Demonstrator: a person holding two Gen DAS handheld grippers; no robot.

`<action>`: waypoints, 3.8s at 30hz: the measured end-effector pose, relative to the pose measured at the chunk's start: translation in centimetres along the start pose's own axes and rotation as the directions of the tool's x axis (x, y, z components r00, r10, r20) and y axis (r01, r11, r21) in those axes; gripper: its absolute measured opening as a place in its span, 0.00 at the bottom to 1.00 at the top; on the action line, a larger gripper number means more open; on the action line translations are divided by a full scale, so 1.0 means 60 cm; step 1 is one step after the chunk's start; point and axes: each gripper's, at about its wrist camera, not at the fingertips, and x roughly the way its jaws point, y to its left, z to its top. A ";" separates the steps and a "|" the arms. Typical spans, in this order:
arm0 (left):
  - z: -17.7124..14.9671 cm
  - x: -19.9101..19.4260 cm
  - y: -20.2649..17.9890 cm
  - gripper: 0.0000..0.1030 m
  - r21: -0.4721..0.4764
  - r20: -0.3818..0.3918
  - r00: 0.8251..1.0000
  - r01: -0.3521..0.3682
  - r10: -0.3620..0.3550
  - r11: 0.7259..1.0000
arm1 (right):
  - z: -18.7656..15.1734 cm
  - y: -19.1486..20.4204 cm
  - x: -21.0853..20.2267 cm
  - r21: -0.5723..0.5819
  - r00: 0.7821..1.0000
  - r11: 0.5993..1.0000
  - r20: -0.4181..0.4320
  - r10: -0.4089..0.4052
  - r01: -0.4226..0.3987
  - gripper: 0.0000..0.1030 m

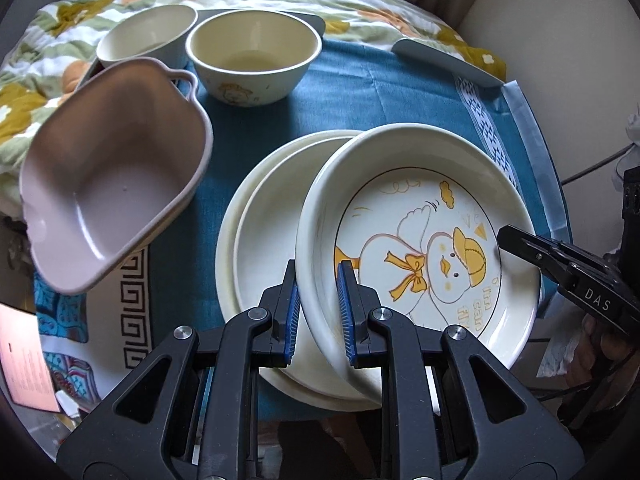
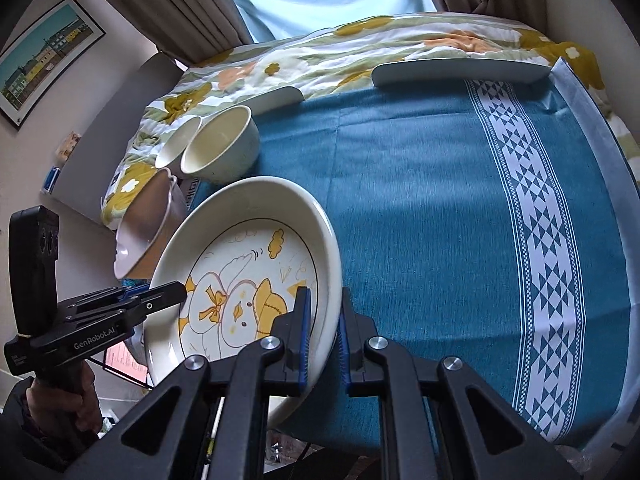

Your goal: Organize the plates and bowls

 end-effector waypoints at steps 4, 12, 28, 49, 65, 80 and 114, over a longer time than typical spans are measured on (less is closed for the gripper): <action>0.003 0.023 -0.004 0.15 0.036 -0.005 1.000 -0.027 0.027 0.999 | -0.014 0.004 0.012 0.011 0.999 0.999 0.008 -0.032 0.032 0.11; 0.008 0.041 -0.026 0.17 0.115 0.006 0.995 -0.100 0.100 0.988 | -0.024 0.012 0.015 -0.004 0.999 0.999 0.005 -0.051 0.051 0.11; -0.002 0.045 -0.081 0.19 0.342 0.145 0.908 -0.419 0.394 0.841 | -0.025 0.023 0.024 -0.017 0.999 0.999 0.002 -0.049 0.049 0.11; -0.022 0.054 -0.097 0.19 0.377 0.219 0.837 -0.546 0.501 0.748 | -0.026 0.028 0.036 -0.031 0.998 0.997 -0.012 -0.065 0.064 0.11; 0.010 -0.060 -0.084 0.86 0.164 0.208 0.908 -0.399 0.364 0.902 | 0.016 0.039 -0.029 -0.028 0.999 0.999 0.017 0.032 -0.032 0.11; -0.018 -0.205 0.102 1.00 -0.345 0.238 0.918 -0.224 0.316 0.912 | 0.128 0.200 0.027 -0.427 0.978 0.883 -0.152 0.140 -0.193 0.99; 0.047 -0.078 0.280 0.13 -0.373 0.098 0.975 -0.150 0.200 0.916 | 0.155 0.318 0.245 -0.381 0.948 0.902 -0.306 0.086 -0.205 0.13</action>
